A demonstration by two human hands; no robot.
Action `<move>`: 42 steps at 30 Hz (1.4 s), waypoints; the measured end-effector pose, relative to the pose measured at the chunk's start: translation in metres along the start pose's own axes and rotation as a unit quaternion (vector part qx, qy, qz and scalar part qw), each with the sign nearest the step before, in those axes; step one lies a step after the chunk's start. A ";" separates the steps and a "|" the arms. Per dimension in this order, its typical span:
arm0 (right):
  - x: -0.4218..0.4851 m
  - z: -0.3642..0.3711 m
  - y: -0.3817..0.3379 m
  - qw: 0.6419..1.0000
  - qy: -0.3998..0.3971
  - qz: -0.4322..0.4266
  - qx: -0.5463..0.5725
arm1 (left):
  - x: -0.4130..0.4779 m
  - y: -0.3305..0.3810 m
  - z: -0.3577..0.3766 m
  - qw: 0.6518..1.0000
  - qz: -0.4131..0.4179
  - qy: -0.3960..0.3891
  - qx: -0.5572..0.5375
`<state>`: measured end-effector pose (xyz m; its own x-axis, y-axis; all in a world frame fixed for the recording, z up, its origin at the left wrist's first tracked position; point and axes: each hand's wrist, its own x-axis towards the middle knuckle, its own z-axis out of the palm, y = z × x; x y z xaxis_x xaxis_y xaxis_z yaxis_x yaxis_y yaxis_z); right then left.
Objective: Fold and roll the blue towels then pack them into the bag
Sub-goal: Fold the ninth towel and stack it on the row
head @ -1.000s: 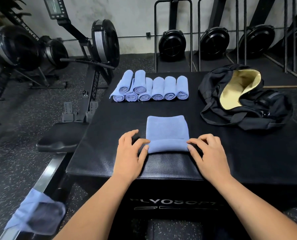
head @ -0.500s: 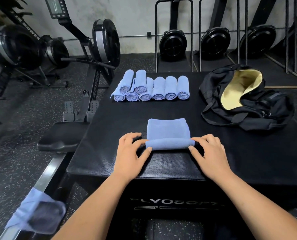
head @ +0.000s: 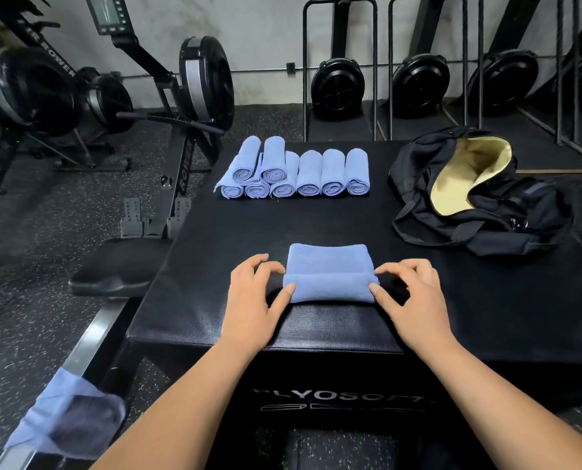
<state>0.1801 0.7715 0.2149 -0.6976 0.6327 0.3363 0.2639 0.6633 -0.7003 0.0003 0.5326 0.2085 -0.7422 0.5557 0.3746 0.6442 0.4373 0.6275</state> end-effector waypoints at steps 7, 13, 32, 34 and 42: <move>-0.004 0.004 0.002 0.997 0.027 -0.047 -0.057 | -0.005 -0.002 0.005 0.999 0.018 0.018 0.045; 0.000 0.009 0.011 0.990 -0.020 -0.061 -0.126 | -0.004 -0.003 0.004 0.994 0.029 -0.029 0.098; 0.005 0.004 0.012 0.998 -0.057 -0.006 -0.015 | 0.002 -0.011 0.001 0.998 -0.042 -0.025 -0.035; 0.006 0.005 0.012 0.998 -0.055 0.003 -0.018 | 0.004 -0.011 0.003 0.998 -0.058 -0.015 -0.029; 0.003 0.000 0.010 0.998 -0.048 -0.044 -0.010 | 0.024 -0.021 0.016 0.994 -0.103 0.030 -0.018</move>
<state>0.1808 0.7801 0.2084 -0.7793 0.5311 0.3327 0.2119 0.7230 -0.6576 -0.0276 0.5483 0.1932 -0.8678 0.4139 0.2750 0.4716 0.5119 0.7180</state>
